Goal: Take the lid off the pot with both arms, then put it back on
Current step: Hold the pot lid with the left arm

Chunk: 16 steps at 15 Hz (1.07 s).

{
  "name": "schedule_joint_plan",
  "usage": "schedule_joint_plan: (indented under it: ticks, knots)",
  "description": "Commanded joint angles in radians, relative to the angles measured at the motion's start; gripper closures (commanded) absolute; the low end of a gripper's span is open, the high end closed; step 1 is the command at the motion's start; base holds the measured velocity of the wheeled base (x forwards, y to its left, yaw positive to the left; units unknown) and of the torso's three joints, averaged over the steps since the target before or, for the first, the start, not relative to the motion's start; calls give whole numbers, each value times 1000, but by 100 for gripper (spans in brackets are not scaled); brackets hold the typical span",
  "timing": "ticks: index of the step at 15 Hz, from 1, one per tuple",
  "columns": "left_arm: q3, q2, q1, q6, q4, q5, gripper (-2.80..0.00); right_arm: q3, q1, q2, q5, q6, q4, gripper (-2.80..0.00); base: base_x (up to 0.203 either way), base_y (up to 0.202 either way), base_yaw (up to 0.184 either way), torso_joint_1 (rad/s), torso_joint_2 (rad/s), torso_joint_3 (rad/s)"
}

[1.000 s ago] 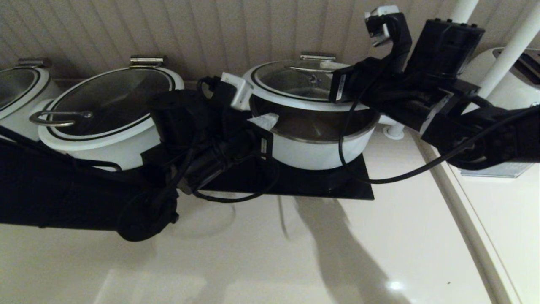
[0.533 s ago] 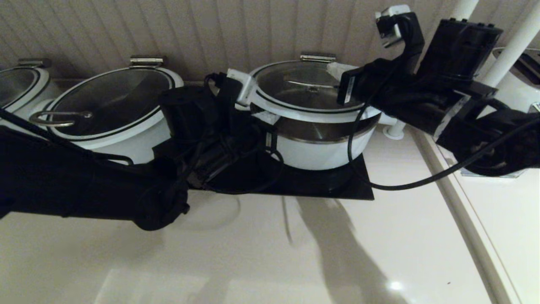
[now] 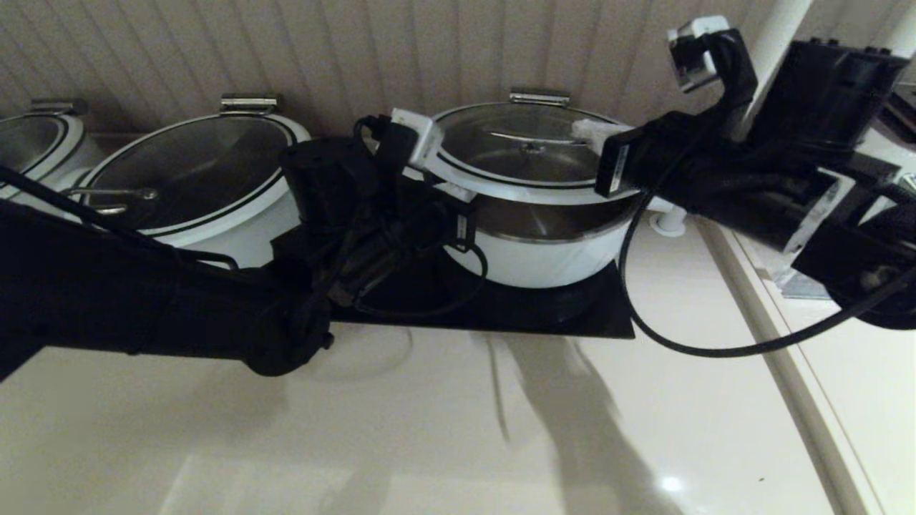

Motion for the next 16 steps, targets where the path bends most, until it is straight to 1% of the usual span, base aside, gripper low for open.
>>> schedule_joint_plan:
  ticks: [1, 8, 13, 16]
  knots:
    - [-4, -2, 3, 1, -7, 0, 0, 71, 0, -72, 1, -1, -4, 0, 0, 0, 0, 0, 0, 0]
    - [-4, -1, 19, 2, -6, 0, 0, 271, 0, -231, 5, -1, 0, 0, 0, 0, 0, 0, 0, 0]
    - [-8, 4, 19, 8, -6, -1, 0, 443, 2, -286, 12, 3, -7, 0, 0, 0, 0, 0, 0, 0]
    - [-13, 5, 19, 8, -4, -1, 0, 514, 2, -288, 14, 35, -11, 0, 0, 0, 0, 0, 0, 0]
